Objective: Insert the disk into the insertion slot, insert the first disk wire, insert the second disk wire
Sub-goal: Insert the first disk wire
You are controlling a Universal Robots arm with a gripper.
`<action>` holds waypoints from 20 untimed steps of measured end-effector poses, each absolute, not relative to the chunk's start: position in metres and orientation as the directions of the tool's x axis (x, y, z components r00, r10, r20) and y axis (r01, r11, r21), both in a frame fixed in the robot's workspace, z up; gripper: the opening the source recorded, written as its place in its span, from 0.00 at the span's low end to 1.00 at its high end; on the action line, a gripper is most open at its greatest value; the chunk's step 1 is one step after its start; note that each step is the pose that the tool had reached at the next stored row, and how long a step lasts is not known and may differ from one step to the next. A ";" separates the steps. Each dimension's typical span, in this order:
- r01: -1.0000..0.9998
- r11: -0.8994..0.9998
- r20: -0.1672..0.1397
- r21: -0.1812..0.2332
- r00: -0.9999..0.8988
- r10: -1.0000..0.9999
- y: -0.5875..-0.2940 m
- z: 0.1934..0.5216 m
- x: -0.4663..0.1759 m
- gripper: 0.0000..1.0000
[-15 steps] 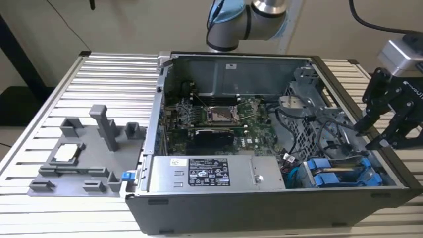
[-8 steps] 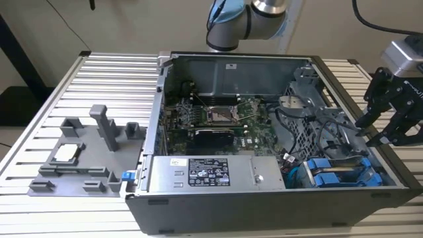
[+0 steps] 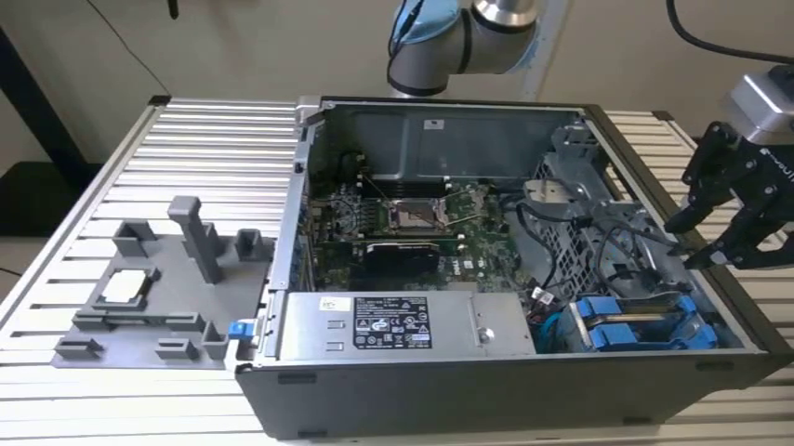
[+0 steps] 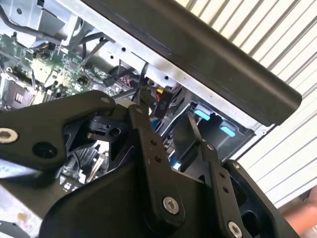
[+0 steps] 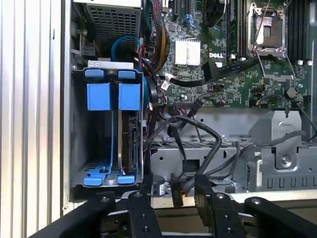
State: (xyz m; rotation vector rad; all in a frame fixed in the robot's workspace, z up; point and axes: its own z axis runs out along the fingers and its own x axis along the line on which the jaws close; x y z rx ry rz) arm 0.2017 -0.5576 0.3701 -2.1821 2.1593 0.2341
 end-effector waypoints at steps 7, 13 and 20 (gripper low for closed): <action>-0.995 -0.078 -0.151 0.063 0.067 -0.986 -0.558 0.369 0.206 0.47; -0.994 -0.078 -0.153 0.080 0.065 -0.986 -0.558 0.368 0.210 0.47; -0.993 -0.078 -0.153 0.087 0.064 -0.986 -0.558 0.368 0.213 0.47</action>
